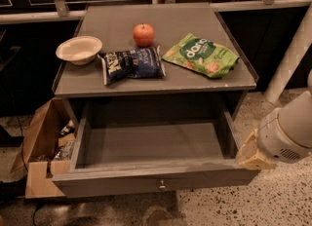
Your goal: Close top drawer
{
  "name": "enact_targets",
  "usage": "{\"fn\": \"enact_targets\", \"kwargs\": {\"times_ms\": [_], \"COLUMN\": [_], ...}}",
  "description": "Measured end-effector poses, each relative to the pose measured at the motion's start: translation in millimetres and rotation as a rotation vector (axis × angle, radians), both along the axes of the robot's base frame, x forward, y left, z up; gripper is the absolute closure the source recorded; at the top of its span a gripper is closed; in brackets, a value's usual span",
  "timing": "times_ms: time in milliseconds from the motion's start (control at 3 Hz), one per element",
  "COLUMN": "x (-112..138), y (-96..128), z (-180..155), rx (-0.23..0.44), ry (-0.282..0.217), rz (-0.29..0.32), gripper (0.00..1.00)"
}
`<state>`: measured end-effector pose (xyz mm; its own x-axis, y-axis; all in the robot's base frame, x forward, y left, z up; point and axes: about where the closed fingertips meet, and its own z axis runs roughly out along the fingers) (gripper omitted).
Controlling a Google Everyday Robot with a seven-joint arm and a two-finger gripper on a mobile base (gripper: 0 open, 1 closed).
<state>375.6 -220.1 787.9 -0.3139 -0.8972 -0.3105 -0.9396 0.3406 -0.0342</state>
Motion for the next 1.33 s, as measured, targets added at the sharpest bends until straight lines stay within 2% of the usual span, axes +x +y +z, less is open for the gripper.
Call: {"fn": "enact_targets", "kwargs": {"times_ms": [333,667,1000,1333], "x": [-17,-31,-29,-5], "y": [6,15,21,31], "z": [-37,-104,-140,-161], "rx": [0.019,0.024,0.018,-0.009], "ry": [0.068,0.151,0.186,0.161], "rz": [-0.017,-0.031,-0.023,0.003], "gripper": [1.00,1.00,1.00,1.00]}}
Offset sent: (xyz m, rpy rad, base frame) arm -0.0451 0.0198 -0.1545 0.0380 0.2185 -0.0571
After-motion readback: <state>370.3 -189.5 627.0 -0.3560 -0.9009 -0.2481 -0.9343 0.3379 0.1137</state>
